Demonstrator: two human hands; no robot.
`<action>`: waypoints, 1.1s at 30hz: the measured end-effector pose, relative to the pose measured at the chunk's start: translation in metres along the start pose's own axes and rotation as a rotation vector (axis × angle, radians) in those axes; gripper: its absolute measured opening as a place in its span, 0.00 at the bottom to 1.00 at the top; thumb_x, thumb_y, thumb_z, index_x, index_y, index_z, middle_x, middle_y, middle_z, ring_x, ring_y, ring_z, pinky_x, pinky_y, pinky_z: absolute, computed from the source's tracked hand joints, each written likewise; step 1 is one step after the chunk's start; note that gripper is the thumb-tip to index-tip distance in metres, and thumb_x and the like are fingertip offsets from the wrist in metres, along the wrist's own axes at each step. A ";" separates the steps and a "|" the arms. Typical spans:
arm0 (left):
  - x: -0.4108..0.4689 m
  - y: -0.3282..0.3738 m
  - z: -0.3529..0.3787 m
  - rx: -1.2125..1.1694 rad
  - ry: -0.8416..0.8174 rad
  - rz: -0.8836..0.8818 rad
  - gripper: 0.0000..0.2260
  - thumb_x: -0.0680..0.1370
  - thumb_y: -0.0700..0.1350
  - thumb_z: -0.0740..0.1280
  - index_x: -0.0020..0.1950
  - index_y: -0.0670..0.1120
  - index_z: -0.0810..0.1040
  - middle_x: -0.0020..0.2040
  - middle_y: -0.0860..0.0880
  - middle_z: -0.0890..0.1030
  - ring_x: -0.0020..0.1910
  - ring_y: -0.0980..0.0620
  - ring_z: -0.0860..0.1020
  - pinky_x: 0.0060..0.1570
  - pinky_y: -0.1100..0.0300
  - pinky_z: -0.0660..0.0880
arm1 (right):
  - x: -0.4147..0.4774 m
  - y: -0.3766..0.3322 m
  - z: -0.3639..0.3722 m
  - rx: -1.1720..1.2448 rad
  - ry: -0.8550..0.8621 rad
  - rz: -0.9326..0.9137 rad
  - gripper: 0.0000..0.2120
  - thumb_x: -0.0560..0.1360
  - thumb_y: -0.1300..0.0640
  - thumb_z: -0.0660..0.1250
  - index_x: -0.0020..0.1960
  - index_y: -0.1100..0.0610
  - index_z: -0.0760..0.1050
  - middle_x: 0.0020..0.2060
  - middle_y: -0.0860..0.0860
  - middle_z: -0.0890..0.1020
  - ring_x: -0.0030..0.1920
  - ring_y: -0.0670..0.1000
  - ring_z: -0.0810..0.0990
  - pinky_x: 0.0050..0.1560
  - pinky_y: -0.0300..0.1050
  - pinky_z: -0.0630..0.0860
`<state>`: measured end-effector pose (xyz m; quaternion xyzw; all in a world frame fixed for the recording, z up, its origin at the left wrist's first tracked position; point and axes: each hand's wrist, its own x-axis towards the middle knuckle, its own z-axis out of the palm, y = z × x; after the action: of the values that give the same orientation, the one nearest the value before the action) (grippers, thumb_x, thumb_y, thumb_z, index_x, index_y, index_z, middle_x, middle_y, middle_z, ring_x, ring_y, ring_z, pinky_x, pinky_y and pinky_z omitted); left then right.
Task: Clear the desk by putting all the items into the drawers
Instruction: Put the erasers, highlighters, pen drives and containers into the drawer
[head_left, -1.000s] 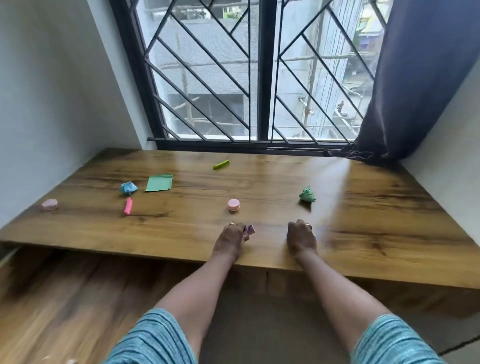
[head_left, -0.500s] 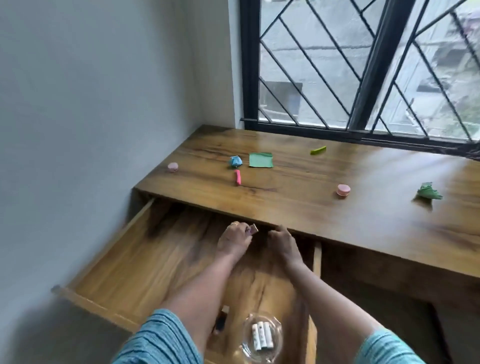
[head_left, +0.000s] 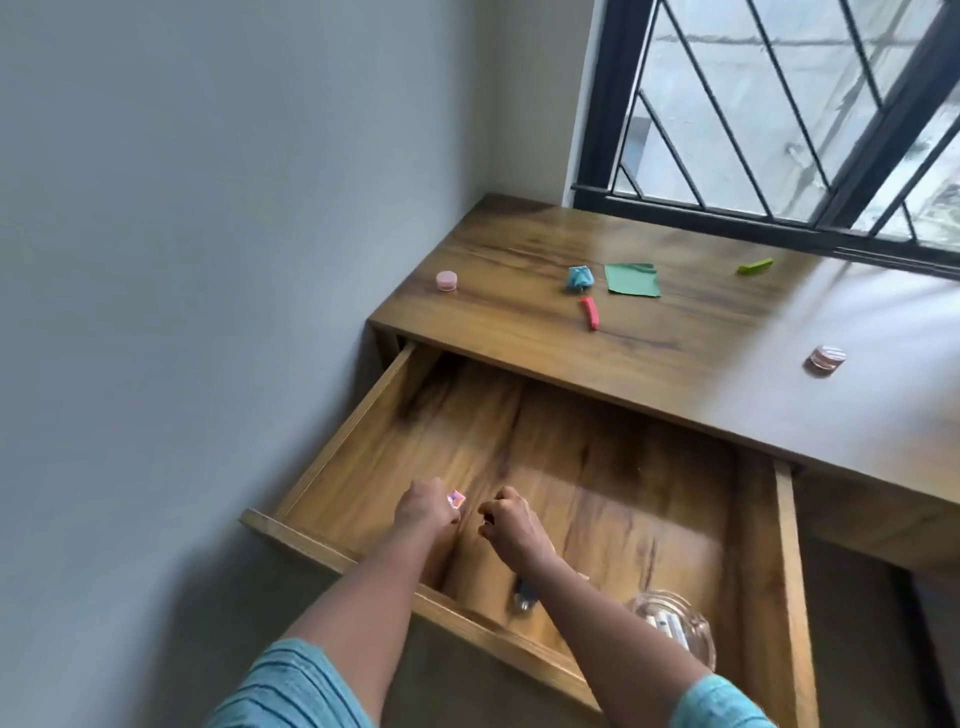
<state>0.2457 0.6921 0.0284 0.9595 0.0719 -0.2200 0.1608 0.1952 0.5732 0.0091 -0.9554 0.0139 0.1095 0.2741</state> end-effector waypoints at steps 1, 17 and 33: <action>0.000 -0.003 0.003 -0.013 -0.020 0.000 0.17 0.74 0.48 0.71 0.60 0.42 0.77 0.59 0.43 0.78 0.57 0.46 0.78 0.48 0.60 0.73 | -0.002 -0.001 0.005 0.005 -0.002 0.008 0.15 0.76 0.61 0.65 0.62 0.57 0.76 0.57 0.55 0.75 0.55 0.55 0.78 0.57 0.47 0.77; 0.000 0.000 0.032 -0.002 -0.085 -0.023 0.21 0.76 0.44 0.68 0.68 0.42 0.70 0.64 0.42 0.75 0.63 0.44 0.76 0.59 0.56 0.74 | -0.024 -0.002 0.038 -0.055 0.030 0.032 0.13 0.78 0.59 0.62 0.62 0.56 0.74 0.56 0.54 0.77 0.55 0.52 0.77 0.56 0.44 0.75; -0.004 0.001 0.019 -0.031 -0.086 -0.023 0.25 0.74 0.48 0.71 0.67 0.41 0.68 0.64 0.42 0.75 0.62 0.44 0.76 0.58 0.56 0.74 | -0.019 0.003 0.038 -0.079 0.031 0.048 0.14 0.78 0.60 0.63 0.63 0.58 0.73 0.58 0.56 0.75 0.56 0.53 0.75 0.57 0.44 0.74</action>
<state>0.2343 0.6846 0.0140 0.9456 0.0792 -0.2617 0.1760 0.1692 0.5899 -0.0193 -0.9664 0.0367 0.1015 0.2332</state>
